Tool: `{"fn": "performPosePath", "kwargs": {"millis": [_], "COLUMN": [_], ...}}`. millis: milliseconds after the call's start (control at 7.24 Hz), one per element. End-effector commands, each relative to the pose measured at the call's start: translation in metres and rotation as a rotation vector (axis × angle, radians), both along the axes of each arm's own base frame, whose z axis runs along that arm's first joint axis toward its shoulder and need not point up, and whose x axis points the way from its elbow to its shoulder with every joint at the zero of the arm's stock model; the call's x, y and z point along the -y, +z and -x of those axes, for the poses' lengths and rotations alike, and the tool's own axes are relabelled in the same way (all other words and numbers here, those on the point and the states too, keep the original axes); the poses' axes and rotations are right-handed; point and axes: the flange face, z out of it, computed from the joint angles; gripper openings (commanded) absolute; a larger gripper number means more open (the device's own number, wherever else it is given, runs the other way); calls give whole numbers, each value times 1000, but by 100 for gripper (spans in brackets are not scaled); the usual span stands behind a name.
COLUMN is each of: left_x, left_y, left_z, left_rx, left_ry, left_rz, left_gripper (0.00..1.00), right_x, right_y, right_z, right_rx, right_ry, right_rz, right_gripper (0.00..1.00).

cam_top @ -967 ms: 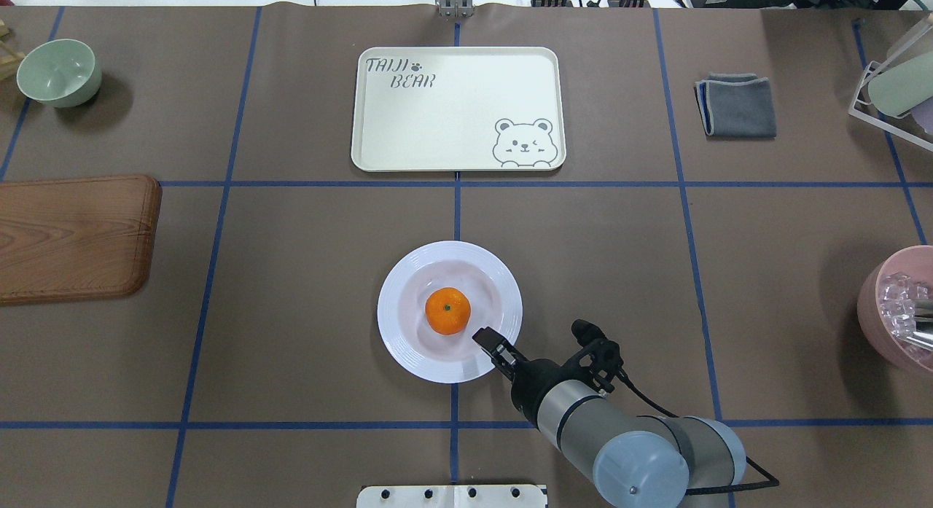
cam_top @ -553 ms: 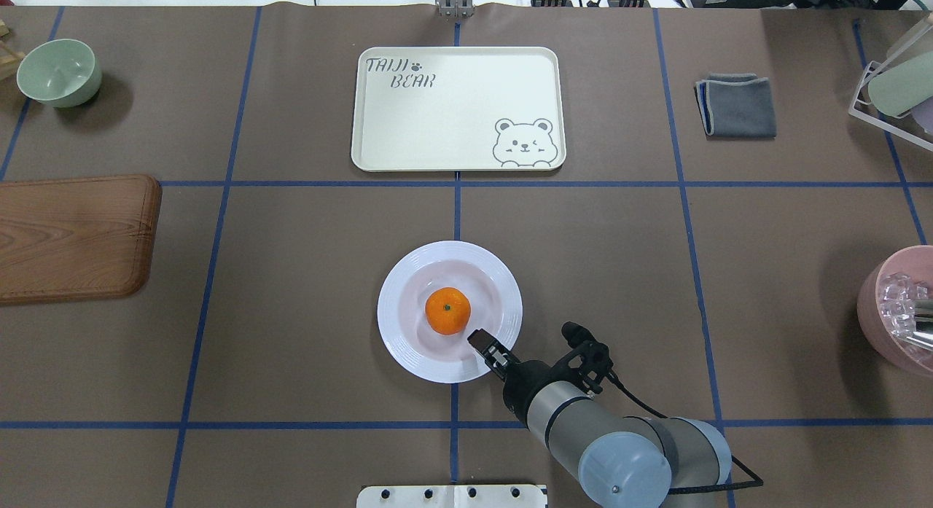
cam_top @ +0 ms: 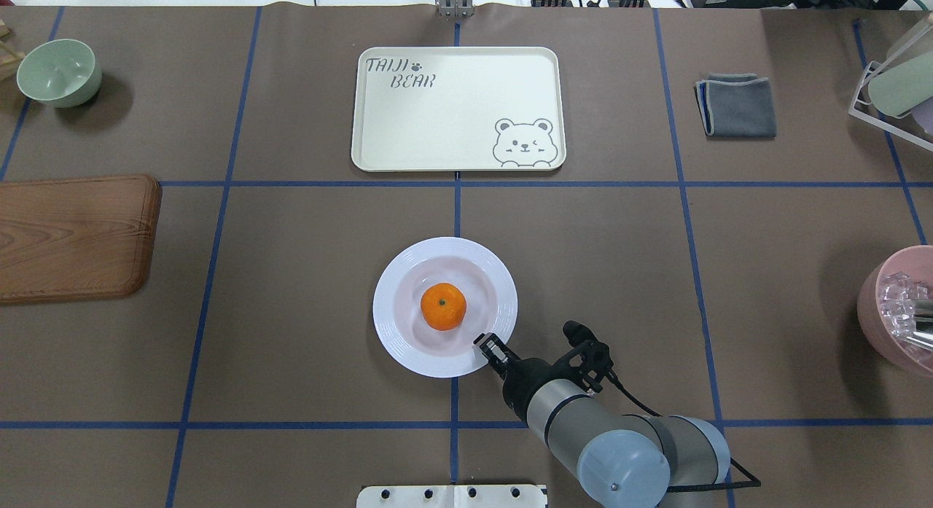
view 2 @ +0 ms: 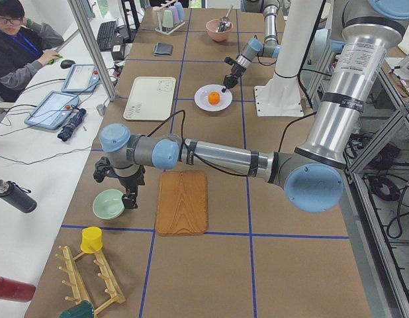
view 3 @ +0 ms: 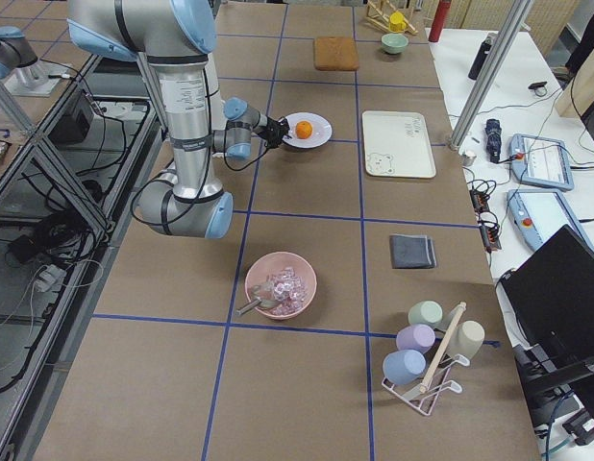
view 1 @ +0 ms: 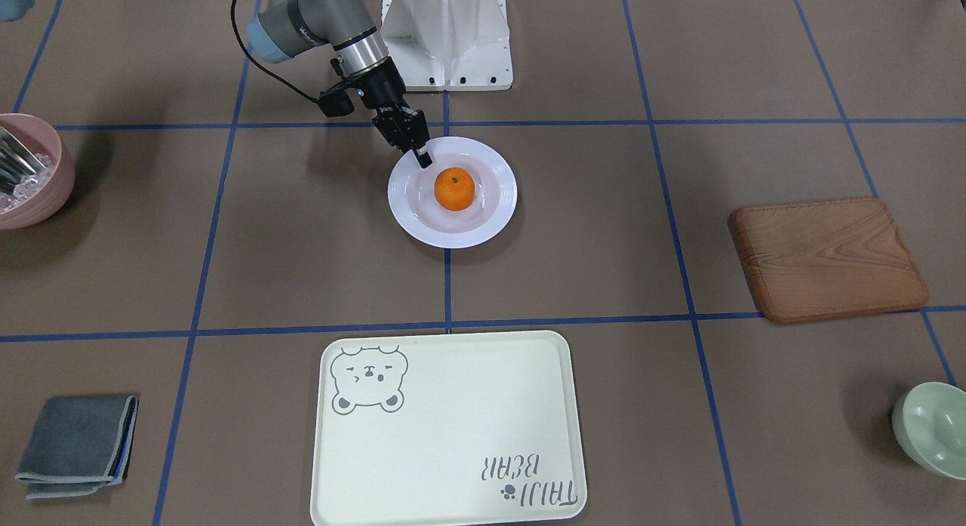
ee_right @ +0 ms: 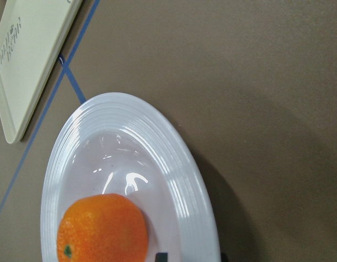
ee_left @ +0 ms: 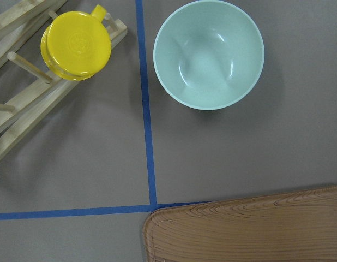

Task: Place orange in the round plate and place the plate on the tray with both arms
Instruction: 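Grip the near rim of the white plate with the right gripper, then lift and push the plate with the right gripper onto the bear tray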

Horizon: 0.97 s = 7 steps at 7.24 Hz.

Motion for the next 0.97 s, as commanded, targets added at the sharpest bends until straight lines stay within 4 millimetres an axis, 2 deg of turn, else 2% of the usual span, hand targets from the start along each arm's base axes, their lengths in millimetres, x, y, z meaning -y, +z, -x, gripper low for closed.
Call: {"fn": "performPosePath", "kwargs": {"millis": [0, 414, 553, 691, 829], "left_x": [-4, -4, -15, -20, -49], "left_y": [2, 3, 15, 14, 23], "left_z": [0, 1, 7, 24, 37], "left_rx": [0, -1, -34, -87, -100], "left_ry": [1, -1, -10, -34, -53], "left_rz": [2, 3, 29, 33, 38], "left_gripper": [98, 98, 98, 98, 98], "right_x": [9, 11, 17, 29, 42], "right_y": [-5, -14, -20, -28, -34], "right_z": [-7, -26, -30, -41, -54], "right_rx": [51, 251, 270, 308, 376], "right_ry": [104, 221, 234, 255, 276], "right_rz": [32, 43, 40, 39, 32], "right_gripper": [0, 0, 0, 0, 0]}}
